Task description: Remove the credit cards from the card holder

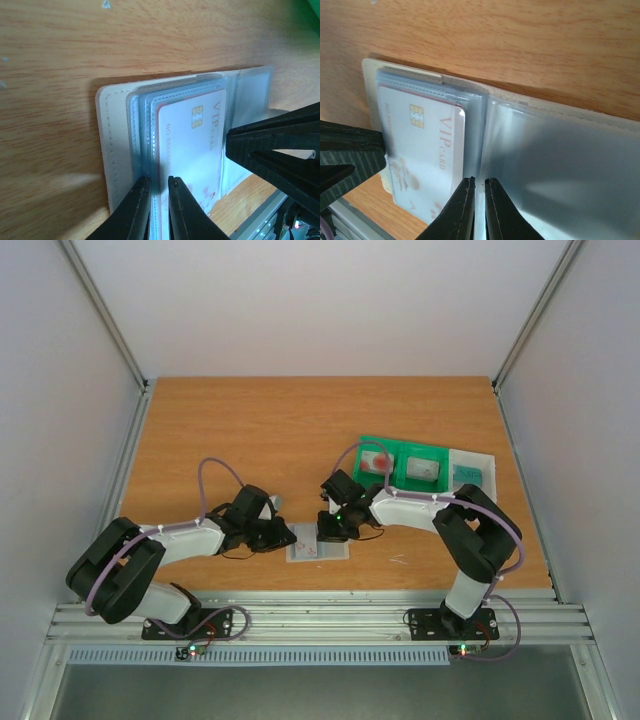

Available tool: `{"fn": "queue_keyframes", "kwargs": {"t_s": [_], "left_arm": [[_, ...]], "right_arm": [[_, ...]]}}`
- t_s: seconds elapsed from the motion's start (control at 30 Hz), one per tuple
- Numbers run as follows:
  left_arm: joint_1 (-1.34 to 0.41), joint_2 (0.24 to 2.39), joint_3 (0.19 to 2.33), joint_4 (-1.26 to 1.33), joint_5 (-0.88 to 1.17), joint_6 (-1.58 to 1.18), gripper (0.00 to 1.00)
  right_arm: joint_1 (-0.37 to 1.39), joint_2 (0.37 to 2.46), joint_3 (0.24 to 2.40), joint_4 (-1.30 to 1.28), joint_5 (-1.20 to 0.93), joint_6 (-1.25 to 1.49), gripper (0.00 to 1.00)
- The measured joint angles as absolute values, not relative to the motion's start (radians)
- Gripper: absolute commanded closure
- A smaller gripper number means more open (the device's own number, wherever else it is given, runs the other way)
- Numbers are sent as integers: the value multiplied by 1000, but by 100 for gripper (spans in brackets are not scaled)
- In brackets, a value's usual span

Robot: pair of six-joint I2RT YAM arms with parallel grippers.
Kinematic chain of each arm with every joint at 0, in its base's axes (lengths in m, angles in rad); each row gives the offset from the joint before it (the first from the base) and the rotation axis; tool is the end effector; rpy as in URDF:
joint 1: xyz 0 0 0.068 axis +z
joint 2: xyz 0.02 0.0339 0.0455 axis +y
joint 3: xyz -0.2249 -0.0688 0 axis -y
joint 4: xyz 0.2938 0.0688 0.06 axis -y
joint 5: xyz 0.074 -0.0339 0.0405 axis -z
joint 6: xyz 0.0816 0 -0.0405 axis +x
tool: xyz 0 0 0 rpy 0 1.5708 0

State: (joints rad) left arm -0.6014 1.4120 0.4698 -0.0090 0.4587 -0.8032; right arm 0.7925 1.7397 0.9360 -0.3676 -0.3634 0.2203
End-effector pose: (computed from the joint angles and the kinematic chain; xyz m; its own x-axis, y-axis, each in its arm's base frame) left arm 0.2197 -0.1945 0.0134 -0.9837 -0.1074 -0.1439 0.0165 0.7438 -0.6682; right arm 0.2344 0.2791 0.0269 -0.7978 -0.5183 -0.3080 -0.6029 0.6876 0.4045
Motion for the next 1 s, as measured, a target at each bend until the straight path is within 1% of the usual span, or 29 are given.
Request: {"fn": "queue_keyframes", "kwargs": {"t_s": [0.2, 0.37, 0.6, 0.73, 0.87, 1.0], "left_arm": [[-601, 1412, 470, -14, 458, -803, 89], [-601, 1411, 470, -16, 456, -803, 91], [-601, 1411, 470, -18, 456, -803, 91], [-601, 1412, 470, -19, 456, -803, 91], [-601, 1412, 470, -20, 456, -799, 84], [-601, 1410, 470, -24, 456, -796, 83]], "right_arm": [[793, 1711, 933, -360, -378, 227, 85], [793, 1712, 933, -344, -392, 232, 84], [793, 1740, 932, -337, -401, 234, 84], [792, 1755, 932, -337, -401, 232, 87], [792, 1755, 932, -344, -394, 225, 90], [793, 1746, 934, -374, -361, 218, 90]]}}
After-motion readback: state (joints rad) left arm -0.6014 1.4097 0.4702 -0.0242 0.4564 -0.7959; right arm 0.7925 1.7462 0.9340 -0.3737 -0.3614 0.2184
